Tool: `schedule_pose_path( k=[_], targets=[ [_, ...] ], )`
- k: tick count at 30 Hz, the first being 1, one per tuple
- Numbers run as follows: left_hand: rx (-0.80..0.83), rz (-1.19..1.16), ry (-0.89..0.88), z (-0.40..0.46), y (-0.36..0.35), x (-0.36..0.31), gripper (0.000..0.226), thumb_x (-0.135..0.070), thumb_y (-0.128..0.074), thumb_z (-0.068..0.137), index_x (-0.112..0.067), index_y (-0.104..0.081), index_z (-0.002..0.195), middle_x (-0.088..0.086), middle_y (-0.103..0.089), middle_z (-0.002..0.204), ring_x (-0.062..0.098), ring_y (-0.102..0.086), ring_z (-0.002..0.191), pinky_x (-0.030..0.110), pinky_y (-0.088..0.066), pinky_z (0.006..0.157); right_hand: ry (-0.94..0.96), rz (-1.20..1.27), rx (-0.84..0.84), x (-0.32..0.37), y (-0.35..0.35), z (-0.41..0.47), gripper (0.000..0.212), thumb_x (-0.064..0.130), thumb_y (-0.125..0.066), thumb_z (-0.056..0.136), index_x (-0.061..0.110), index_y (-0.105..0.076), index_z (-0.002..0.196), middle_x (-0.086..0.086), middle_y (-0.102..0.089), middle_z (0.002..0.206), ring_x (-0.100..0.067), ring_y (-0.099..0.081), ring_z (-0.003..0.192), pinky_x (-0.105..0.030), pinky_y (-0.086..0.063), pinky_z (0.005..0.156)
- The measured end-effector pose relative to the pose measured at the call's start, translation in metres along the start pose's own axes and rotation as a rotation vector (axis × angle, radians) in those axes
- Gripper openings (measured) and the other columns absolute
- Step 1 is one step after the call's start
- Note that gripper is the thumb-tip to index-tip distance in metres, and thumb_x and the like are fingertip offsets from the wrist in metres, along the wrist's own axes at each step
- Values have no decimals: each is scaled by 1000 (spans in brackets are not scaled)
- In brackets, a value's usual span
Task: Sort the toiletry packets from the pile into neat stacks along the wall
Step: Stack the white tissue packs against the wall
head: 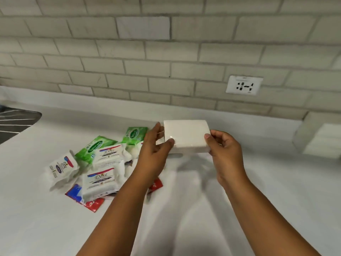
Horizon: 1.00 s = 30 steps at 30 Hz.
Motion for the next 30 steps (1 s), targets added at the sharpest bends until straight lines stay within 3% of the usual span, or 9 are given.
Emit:
schedule_pose_path(
  k=[3,8,16,20,26,30],
  targets=[
    [38,-32,0,-12,-67,-10,49,-11,-62,91,-23,-44,135,-12,-54,126,-11,-51,113,5,-46,78,6,14,-60,3,68,11,11,23,-68,87,26,-69,97,5,-71,95,-12,-64,83,-34,-54,84],
    [142,-29,23,-35,-173,-23,35,-15,-61,91,-27,-53,123,-16,-60,123,-8,-52,116,4,-45,77,3,7,-153,6,179,23,14,23,-67,87,26,-68,100,5,-70,98,-14,-65,90,-36,-54,88],
    [361,-63,110,-68,-328,-33,29,-22,-57,93,-30,-57,121,-12,-66,116,10,-59,113,29,-47,96,-28,-5,-332,1,340,37,17,26,-67,87,25,-69,104,1,-69,99,-12,-59,83,-30,-49,80],
    [481,-69,158,-78,-399,-34,33,-27,-52,89,-30,-59,121,-9,-68,111,16,-62,108,41,-45,103,-48,-19,-446,0,413,46,16,26,-64,89,25,-67,105,5,-67,103,-13,-62,95,-26,-47,82],
    [592,-68,215,-77,-500,-33,37,-22,-54,96,-25,-52,132,-12,-63,112,8,-61,106,33,-44,104,-74,-34,-577,-2,496,74,16,25,-62,91,23,-65,107,7,-65,108,-11,-60,101,-25,-45,85],
    [627,-88,227,-68,-553,-30,35,-25,-57,94,-28,-54,129,-11,-64,113,7,-61,107,31,-45,101,-54,-84,-630,0,535,101,14,26,-61,91,27,-65,105,4,-67,105,-15,-62,99,-29,-48,83]
  ],
)
Point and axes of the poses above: each hand's wrist, its own z-axis towards the middle knuckle, its own y-axis out of the back of the hand, x = y × z, the point moved 2 cm from there along z, towards the middle knuckle
